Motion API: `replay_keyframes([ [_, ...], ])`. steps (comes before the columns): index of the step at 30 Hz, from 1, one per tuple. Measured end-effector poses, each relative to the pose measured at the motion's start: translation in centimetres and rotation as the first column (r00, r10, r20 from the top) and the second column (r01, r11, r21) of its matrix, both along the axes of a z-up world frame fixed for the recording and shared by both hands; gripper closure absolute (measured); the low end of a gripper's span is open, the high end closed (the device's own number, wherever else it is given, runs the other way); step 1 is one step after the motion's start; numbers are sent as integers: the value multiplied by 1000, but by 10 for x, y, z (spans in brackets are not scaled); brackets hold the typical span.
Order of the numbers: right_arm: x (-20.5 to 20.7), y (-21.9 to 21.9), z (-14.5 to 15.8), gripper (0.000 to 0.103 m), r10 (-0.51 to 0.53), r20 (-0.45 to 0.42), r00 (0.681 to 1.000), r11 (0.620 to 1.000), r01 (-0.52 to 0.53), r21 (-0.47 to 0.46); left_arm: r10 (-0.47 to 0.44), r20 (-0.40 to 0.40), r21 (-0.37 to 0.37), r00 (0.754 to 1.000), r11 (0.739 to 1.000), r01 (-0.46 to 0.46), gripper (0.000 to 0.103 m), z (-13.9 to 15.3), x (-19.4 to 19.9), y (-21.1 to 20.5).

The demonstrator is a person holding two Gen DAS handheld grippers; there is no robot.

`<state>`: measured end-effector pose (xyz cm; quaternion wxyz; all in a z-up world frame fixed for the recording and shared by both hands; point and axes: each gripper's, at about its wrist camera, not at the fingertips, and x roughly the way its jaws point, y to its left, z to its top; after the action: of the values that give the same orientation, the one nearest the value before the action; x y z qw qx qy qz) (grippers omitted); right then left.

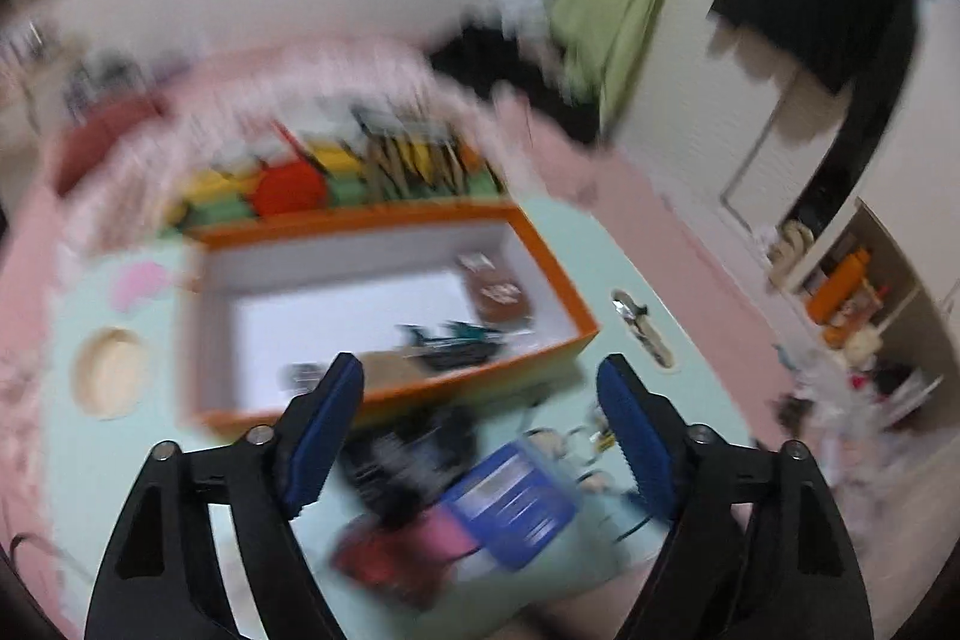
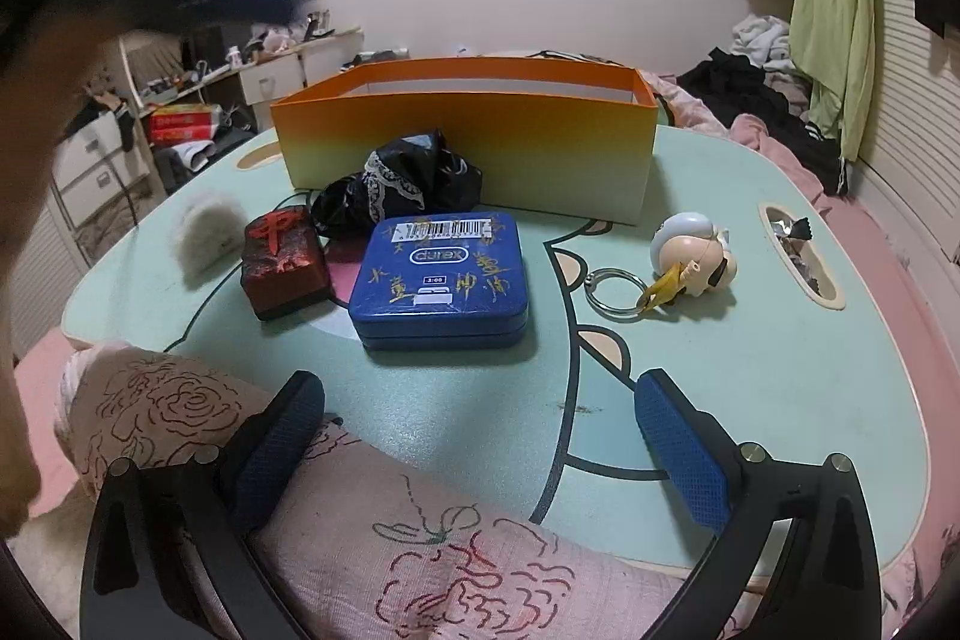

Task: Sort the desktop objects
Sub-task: 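Reach into the box and grasp the small brown box with the left gripper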

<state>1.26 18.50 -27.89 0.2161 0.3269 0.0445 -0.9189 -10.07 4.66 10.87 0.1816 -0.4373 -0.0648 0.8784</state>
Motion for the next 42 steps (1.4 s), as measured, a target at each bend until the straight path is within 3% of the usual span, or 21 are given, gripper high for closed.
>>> replay_keyframes([
  [2,0,0,0,0,0,0,1000,1000,0,0,12,134,-4,991,1000,-12,43,-16,-46,24],
  [5,1,-2,1,0,3,-1,1000,1000,-3,-3,29,223,-137,974,991,1,45,-42,-92,58],
  [6,0,-2,1,0,5,-2,1000,1000,-5,-6,46,261,-180,964,984,1,51,-54,-108,68],
  [7,0,-2,1,0,7,-2,1000,1000,-7,-8,58,287,-174,956,985,-8,55,-61,-113,70],
  [11,-1,-3,1,0,10,-3,1000,1000,-10,-10,56,384,-100,921,995,-19,57,-87,-133,72],
  [14,0,-3,2,0,11,-3,1000,1000,-11,-15,46,373,-97,927,995,-10,57,-88,-129,66],
  [16,0,-4,3,0,12,-3,1000,1000,-12,-18,87,353,-178,932,984,-24,67,-89,-124,53],
  [18,1,-6,3,0,12,-4,1000,1000,-12,-16,114,311,-241,944,970,-38,69,-87,-118,43],
  [20,1,-7,2,0,12,-4,1000,1000,-12,-16,106,270,-204,957,978,-50,69,-77,-114,32],
  [21,1,-7,2,0,13,-4,1000,1000,-13,-16,86,252,-151,964,987,-48,68,-70,-112,29],
  [22,1,-7,2,0,13,-3,1000,1000,-13,-17,72,241,-100,968,994,-49,59,-62,-110,29],
  [24,1,-6,2,0,14,-3,1000,1000,-14,-20,77,232,-90,970,994,-58,44,-54,-111,35],
  [27,2,-6,2,0,17,-5,1000,1000,-17,-18,95,186,-210,978,976,-55,43,-52,-119,58],
  [30,1,-6,2,0,17,-5,1000,1000,-17,-19,78,246,-306,966,952,1,44,-78,-128,75],
  [31,1,-6,1,0,17,-4,1000,1000,-17,-19,83,292,-336,953,942,21,46,-92,-133,78],
  [32,1,-6,1,0,18,-1,1000,1000,-18,-21,90,271,-359,958,933,14,48,-95,-134,79],
  [33,1,-6,1,0,19,-1,1000,1000,-19,-24,96,254,-387,962,922,10,58,-95,-134,80],
  [37,2,-6,1,0,20,-4,1000,1000,-20,-24,66,242,-382,968,924,33,62,-90,-128,70],
  [39,2,-6,1,0,20,-4,1000,1000,-20,-24,36,171,-331,985,943,23,62,-75,-119,59],
  [42,2,-5,0,0,20,-4,1000,1000,-20,-25,-36,32,-192,999,981,42,62,-33,-79,36],
])
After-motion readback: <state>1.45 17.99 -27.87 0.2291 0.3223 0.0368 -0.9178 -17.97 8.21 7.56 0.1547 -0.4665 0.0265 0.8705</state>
